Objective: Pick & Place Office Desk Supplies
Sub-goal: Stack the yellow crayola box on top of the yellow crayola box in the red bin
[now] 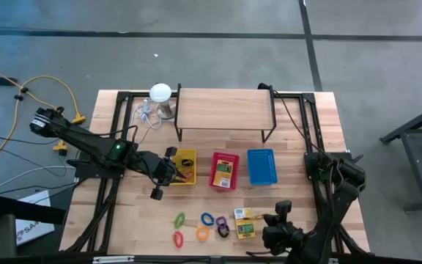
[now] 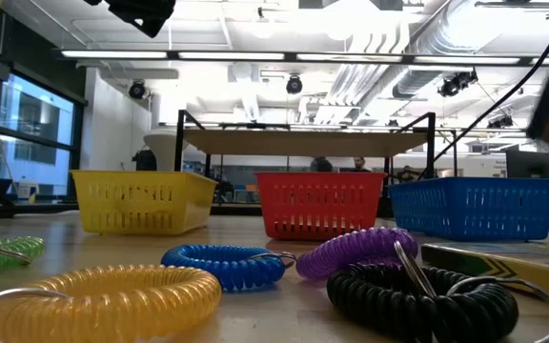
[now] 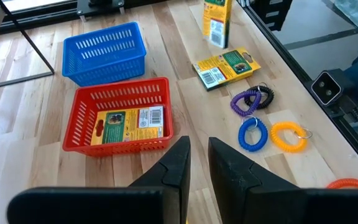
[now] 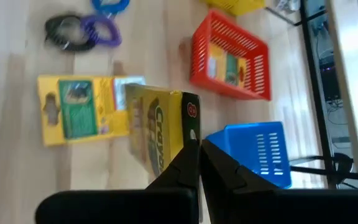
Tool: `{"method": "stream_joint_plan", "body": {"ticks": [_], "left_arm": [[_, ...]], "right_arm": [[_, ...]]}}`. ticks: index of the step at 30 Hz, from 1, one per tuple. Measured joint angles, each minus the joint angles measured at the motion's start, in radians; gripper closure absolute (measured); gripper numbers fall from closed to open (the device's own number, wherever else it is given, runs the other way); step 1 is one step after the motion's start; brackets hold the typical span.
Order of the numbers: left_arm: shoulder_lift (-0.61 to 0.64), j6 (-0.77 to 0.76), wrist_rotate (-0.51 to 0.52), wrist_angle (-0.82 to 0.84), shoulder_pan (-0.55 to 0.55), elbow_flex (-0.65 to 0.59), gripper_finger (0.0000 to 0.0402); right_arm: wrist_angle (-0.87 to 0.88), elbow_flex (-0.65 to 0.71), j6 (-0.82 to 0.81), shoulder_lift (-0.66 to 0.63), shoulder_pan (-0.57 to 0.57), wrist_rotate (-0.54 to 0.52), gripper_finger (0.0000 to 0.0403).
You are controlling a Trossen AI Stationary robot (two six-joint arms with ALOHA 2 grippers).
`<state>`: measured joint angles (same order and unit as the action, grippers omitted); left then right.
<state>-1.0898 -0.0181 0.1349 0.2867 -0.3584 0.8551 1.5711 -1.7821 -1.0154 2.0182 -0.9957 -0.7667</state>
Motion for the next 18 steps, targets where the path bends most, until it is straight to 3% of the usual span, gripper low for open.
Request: {"method": "stream_joint_plan", "body": {"ticks": [18], "left_arm": [[0.0, 0.0, 0.0, 0.0, 0.0, 0.0, 0.0347]], "right_arm": [[-0.024, 0.0, 0.199, -0.092, 0.15, -0.046, 0.0401]]}}
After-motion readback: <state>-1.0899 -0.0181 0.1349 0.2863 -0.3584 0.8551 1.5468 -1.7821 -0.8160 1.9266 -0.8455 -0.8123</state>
